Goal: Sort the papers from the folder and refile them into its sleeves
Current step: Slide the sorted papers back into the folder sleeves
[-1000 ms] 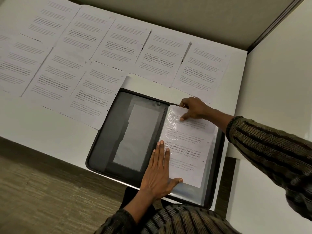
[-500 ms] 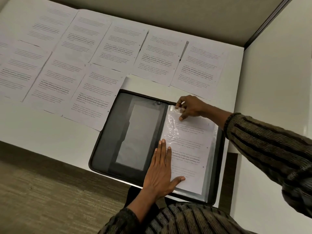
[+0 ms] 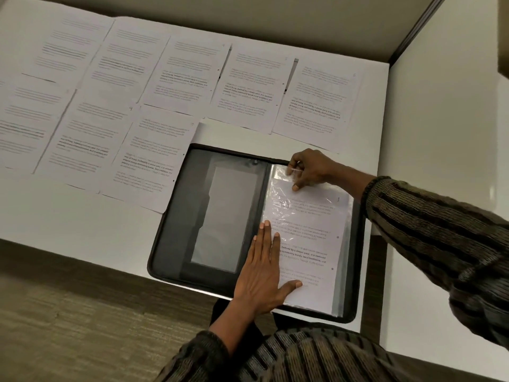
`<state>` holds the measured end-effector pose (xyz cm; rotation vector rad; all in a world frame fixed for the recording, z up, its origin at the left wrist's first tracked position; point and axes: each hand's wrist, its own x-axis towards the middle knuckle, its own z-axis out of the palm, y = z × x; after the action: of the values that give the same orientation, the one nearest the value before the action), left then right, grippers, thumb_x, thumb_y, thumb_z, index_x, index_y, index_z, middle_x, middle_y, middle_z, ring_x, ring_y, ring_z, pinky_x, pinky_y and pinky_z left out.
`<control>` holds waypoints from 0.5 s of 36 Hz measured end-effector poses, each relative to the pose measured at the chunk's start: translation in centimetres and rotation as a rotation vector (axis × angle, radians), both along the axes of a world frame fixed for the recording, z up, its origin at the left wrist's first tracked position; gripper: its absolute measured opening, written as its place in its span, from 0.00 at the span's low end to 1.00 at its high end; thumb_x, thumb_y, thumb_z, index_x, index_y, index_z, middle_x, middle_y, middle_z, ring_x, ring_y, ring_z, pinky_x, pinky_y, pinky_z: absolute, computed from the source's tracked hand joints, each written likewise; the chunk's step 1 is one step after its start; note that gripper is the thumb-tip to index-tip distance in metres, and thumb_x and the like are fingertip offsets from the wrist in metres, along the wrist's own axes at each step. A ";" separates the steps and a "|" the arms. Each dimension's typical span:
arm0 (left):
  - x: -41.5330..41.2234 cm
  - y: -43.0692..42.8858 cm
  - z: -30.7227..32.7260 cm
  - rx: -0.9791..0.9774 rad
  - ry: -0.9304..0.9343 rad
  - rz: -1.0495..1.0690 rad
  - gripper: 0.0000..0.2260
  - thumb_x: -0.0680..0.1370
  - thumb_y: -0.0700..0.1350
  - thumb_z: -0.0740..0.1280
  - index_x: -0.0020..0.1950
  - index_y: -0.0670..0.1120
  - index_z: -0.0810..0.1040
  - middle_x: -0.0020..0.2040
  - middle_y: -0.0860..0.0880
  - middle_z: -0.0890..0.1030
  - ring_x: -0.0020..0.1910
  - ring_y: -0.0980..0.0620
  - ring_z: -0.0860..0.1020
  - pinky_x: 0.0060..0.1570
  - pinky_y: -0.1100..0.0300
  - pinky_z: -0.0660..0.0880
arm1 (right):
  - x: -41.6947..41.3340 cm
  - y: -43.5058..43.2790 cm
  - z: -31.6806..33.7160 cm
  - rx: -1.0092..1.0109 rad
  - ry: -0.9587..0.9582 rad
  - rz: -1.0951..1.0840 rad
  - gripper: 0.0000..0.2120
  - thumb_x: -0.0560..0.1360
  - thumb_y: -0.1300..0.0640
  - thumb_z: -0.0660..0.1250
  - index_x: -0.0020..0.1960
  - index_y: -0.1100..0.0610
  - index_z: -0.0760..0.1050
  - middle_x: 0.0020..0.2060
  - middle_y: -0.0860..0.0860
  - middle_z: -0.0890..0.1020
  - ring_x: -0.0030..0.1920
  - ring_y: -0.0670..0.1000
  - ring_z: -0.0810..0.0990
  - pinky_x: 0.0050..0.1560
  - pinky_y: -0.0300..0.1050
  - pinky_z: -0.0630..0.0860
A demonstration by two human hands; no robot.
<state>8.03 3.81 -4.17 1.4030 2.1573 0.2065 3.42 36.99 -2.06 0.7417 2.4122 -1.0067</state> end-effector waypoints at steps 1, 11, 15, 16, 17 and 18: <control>-0.1 0.0 0.0 0.000 0.000 -0.004 0.53 0.79 0.76 0.54 0.84 0.41 0.31 0.82 0.42 0.26 0.82 0.43 0.28 0.83 0.45 0.38 | 0.1 -0.1 0.0 -0.011 0.000 -0.014 0.23 0.62 0.55 0.87 0.55 0.52 0.85 0.50 0.47 0.83 0.55 0.50 0.78 0.55 0.47 0.76; -0.5 -0.2 0.1 -0.012 0.009 -0.031 0.53 0.80 0.76 0.54 0.84 0.41 0.30 0.82 0.42 0.25 0.82 0.44 0.28 0.84 0.44 0.40 | 0.2 1.2 3.2 0.257 -0.180 0.174 0.27 0.63 0.36 0.83 0.52 0.51 0.83 0.49 0.46 0.82 0.52 0.52 0.80 0.52 0.50 0.78; -0.5 -0.3 0.0 -0.016 0.006 -0.041 0.53 0.79 0.76 0.55 0.84 0.42 0.31 0.82 0.42 0.25 0.82 0.44 0.27 0.83 0.45 0.39 | 1.5 2.1 5.6 0.290 -0.237 0.205 0.21 0.61 0.37 0.84 0.42 0.51 0.83 0.39 0.46 0.84 0.47 0.52 0.81 0.43 0.46 0.74; -0.6 -0.3 0.0 -0.020 0.007 -0.045 0.53 0.79 0.76 0.55 0.84 0.42 0.30 0.81 0.42 0.24 0.82 0.44 0.27 0.83 0.45 0.38 | 1.9 2.2 6.0 0.297 -0.211 0.186 0.20 0.61 0.37 0.84 0.40 0.50 0.82 0.38 0.45 0.83 0.48 0.52 0.80 0.46 0.47 0.74; -0.7 -0.3 0.0 -0.025 0.006 -0.049 0.53 0.79 0.76 0.55 0.83 0.42 0.30 0.81 0.42 0.24 0.82 0.44 0.27 0.83 0.46 0.37 | 2.3 2.3 6.4 0.298 -0.172 0.158 0.20 0.61 0.37 0.84 0.39 0.50 0.82 0.39 0.45 0.84 0.50 0.51 0.79 0.49 0.49 0.74; -0.8 -0.3 -0.1 -0.029 0.004 -0.054 0.53 0.79 0.76 0.55 0.83 0.43 0.29 0.81 0.43 0.23 0.82 0.44 0.26 0.82 0.47 0.36 | 2.9 2.4 6.5 0.271 -0.123 0.106 0.20 0.61 0.37 0.84 0.39 0.50 0.82 0.41 0.46 0.84 0.52 0.51 0.78 0.53 0.51 0.76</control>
<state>7.23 3.51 -4.23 1.4442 2.1150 0.1516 6.30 39.41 4.44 0.7332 2.4771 -0.5815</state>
